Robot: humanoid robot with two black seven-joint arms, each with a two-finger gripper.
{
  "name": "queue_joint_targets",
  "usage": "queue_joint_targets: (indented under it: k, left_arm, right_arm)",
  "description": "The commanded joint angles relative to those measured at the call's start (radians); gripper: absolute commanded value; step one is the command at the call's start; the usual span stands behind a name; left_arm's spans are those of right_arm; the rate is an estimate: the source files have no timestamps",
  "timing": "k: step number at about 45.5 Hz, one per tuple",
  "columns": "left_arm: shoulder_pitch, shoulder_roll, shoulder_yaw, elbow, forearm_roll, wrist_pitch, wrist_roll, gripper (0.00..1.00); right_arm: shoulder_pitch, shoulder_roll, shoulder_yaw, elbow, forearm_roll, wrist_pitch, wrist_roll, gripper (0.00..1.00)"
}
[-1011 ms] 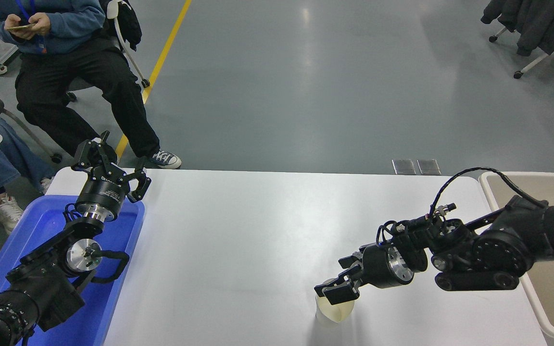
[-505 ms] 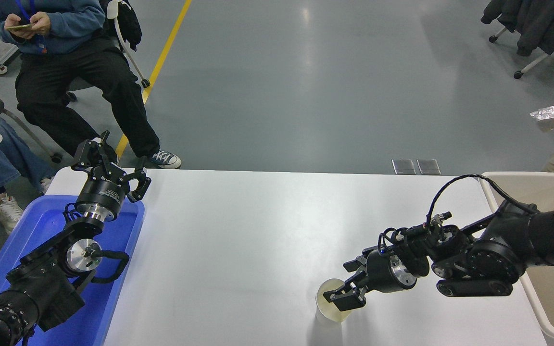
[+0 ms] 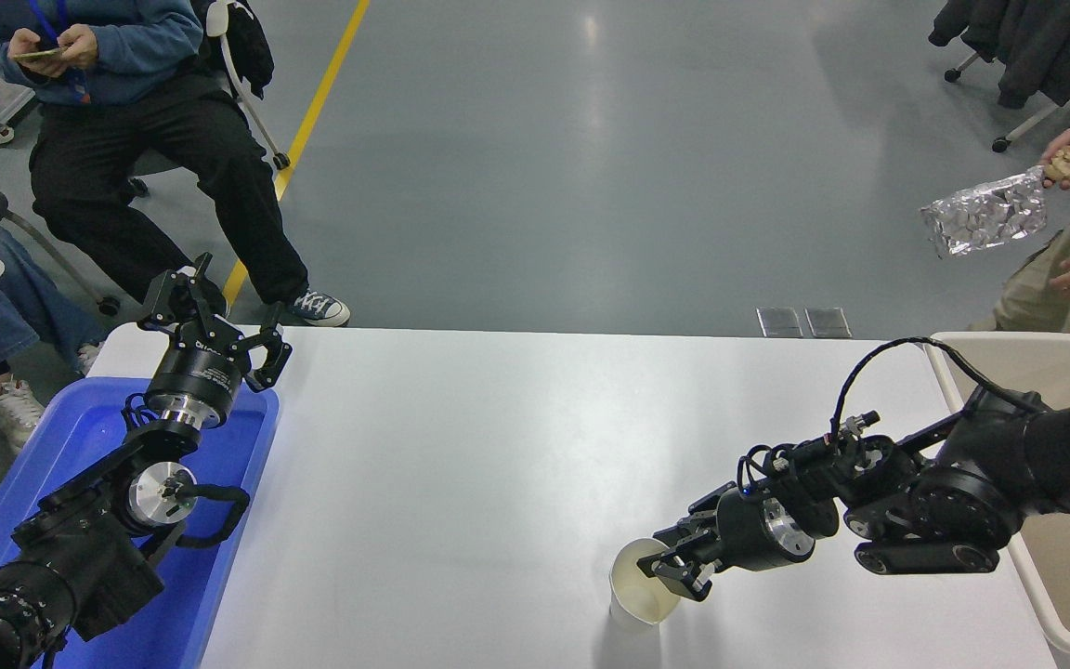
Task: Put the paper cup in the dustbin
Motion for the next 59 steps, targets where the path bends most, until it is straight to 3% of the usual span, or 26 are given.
queue_joint_targets:
  k: [1,17,25,45,59]
  left_arm:
    - [0.0,0.0,0.0,0.0,0.0,0.001,0.0,1.0]
    - [0.0,0.0,0.0,0.0,0.0,0.001,0.0,1.0]
    - [0.0,0.0,0.0,0.0,0.0,0.001,0.0,1.0]
    - [0.0,0.0,0.0,0.0,0.0,0.001,0.0,1.0]
    - [0.001,0.0,0.0,0.0,0.0,0.001,0.0,1.0]
  right_arm:
    - [0.015,0.0,-0.005,0.002,0.002,0.0,0.023,0.0]
    - [0.156,-0.04,-0.005,0.048,0.016,0.014,0.04,0.0]
    - [0.341,-0.08,-0.051,0.177,0.074,0.023,0.04,0.0]
    - [0.676,-0.119,-0.079,0.306,0.217,0.198,0.041,0.0]
    - [0.783,-0.166,-0.081,0.323,0.227,0.244,0.041,0.0]
